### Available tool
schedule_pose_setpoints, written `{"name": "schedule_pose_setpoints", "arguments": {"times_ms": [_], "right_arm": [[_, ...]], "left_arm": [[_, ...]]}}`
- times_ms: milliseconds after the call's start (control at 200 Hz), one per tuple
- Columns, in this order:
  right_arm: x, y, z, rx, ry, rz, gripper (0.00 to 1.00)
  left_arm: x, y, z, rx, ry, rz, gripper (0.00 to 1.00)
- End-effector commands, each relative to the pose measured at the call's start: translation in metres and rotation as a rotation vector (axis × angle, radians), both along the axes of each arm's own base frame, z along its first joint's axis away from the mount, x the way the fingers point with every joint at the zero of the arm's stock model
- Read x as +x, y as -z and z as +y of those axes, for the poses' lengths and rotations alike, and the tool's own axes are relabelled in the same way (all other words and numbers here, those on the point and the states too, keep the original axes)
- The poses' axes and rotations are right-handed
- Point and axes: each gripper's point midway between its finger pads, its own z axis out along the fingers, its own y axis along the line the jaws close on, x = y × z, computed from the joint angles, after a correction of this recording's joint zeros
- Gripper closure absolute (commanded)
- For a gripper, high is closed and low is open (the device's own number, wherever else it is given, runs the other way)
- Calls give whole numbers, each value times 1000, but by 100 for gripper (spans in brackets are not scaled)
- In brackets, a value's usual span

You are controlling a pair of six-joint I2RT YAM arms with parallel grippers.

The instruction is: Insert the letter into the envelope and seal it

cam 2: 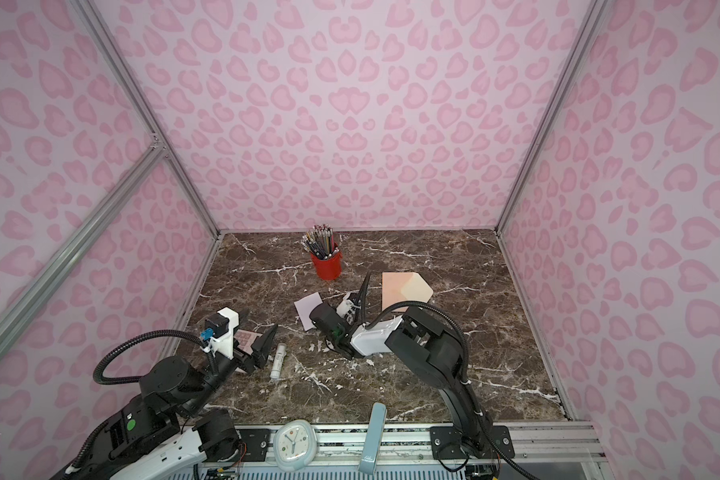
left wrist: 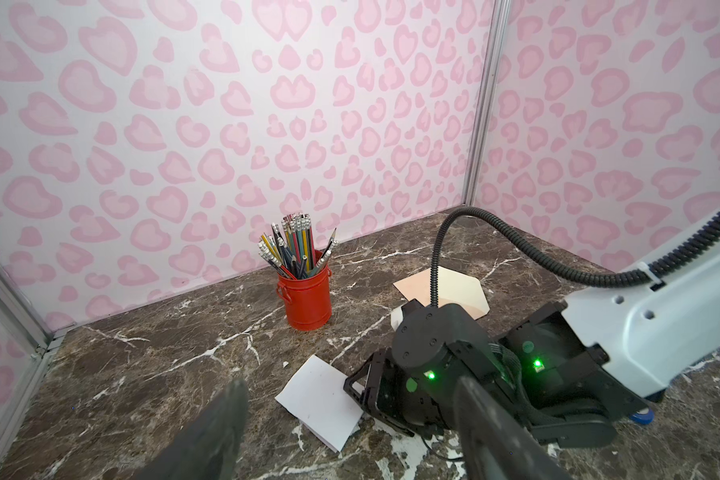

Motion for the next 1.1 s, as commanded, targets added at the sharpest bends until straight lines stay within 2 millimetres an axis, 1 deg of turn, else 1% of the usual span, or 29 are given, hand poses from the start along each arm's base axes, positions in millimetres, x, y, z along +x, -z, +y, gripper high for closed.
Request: {"name": "schedule_pose_setpoints", "arguments": {"times_ms": [0, 135, 235, 320, 635, 720, 845, 925, 1005, 1030, 1095], "right_arm": [[-4, 2, -9, -71, 28, -7, 55], [-10, -4, -11, -98, 28, -14, 51], [-13, -8, -9, -109, 20, -18, 50], [-15, -10, -12, -123, 27, -21, 49], [-17, -18, -22, -152, 33, -36, 45], [-18, -19, -24, -171, 23, -34, 41], [-21, -15, -28, -210, -12, -6, 29], [-25, -12, -32, -242, -38, 17, 27], [-28, -12, -37, -290, -70, 32, 27], [-29, -11, -40, -308, -82, 42, 28], [-31, -10, -43, -343, -120, 63, 35]], "left_arm": [[-2, -6, 4, -5, -6, -28, 20], [-4, -6, 10, -2, -15, -35, 19], [-6, -6, 12, -7, -15, -37, 19], [-7, -4, 14, -4, -18, -35, 19], [-9, -3, 22, -20, -36, 3, 19], [-10, -3, 24, -21, -41, 13, 20], [-8, 1, 22, -26, -48, 39, 20], [-4, 6, 16, -23, -45, 70, 22], [2, 14, 6, -15, -45, 110, 32], [5, 17, 3, -13, -49, 122, 36], [11, 24, -3, -12, -63, 147, 41]]}}
